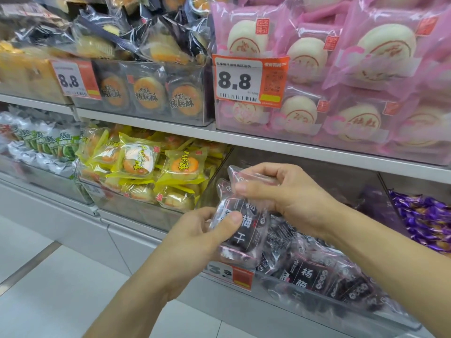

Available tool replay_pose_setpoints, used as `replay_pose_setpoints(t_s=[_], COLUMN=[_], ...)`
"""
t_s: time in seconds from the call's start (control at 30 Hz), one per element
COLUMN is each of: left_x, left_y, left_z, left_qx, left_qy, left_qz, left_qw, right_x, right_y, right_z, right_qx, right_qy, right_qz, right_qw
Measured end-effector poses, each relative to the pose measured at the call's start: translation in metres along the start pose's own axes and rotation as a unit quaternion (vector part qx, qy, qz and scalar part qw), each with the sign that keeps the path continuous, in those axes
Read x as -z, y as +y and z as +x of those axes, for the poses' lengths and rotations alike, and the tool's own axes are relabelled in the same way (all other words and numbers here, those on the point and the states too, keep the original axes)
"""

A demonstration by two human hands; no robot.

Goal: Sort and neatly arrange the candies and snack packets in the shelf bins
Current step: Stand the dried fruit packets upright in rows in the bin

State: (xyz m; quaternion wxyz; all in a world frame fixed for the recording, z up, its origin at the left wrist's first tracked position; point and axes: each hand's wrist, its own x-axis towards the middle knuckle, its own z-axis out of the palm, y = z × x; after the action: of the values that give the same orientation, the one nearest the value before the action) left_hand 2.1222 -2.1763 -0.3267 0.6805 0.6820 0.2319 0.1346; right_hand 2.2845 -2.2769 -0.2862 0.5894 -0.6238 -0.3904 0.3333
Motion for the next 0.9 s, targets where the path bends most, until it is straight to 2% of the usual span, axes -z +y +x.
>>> replay_pose_setpoints(t_s=[0.07, 0.23, 0.3, 0.37, 0.4, 0.47, 0.53, 0.6, 0.7, 0.77, 0.83, 0.9], left_x=[0.001, 0.001, 0.003, 0.007, 0.008, 0.011, 0.012, 0.009, 0.002, 0.002, 0.0, -0.005], left_y=[-0.001, 0.0, 0.0, 0.0, 0.001, 0.001, 0.001, -0.002, -0.01, -0.016, -0.021, -0.026], left_z=[0.0, 0.001, 0.001, 0.0, -0.001, -0.001, -0.001, 0.002, 0.011, 0.019, 0.027, 0.036], left_qx=[0.0, -0.008, -0.019, -0.039, -0.052, -0.074, -0.079, -0.102, -0.153, -0.143, -0.16, -0.193], left_qy=[-0.017, -0.036, -0.04, -0.053, -0.061, -0.08, -0.103, -0.094, 0.023, 0.098, 0.135, 0.129], left_qz=[-0.006, -0.019, -0.005, 0.008, 0.013, 0.023, 0.037, 0.081, 0.158, 0.138, 0.2, 0.325], left_qw=[1.0, 0.999, 0.999, 0.998, 0.997, 0.994, 0.991, 0.987, 0.975, 0.975, 0.957, 0.917], right_x=[-0.001, -0.007, -0.007, -0.002, 0.003, 0.014, 0.023, 0.027, 0.037, 0.047, 0.059, 0.069], right_y=[0.0, 0.01, 0.012, 0.008, 0.004, -0.003, -0.004, -0.002, 0.002, 0.007, 0.014, 0.022], right_z=[0.001, 0.005, 0.004, 0.002, 0.003, 0.002, -0.002, -0.005, -0.004, -0.002, 0.002, 0.011], right_qx=[0.015, -0.064, -0.011, 0.1, 0.12, 0.074, 0.007, -0.014, -0.024, -0.055, -0.121, -0.174], right_qy=[0.021, 0.052, 0.062, 0.079, 0.074, -0.007, -0.116, -0.142, -0.101, -0.057, 0.009, 0.079], right_qz=[-0.025, 0.116, 0.046, -0.12, -0.185, -0.238, -0.219, -0.199, -0.159, -0.113, -0.061, -0.011], right_qw=[0.999, 0.99, 0.997, 0.985, 0.973, 0.968, 0.969, 0.97, 0.982, 0.99, 0.991, 0.982])
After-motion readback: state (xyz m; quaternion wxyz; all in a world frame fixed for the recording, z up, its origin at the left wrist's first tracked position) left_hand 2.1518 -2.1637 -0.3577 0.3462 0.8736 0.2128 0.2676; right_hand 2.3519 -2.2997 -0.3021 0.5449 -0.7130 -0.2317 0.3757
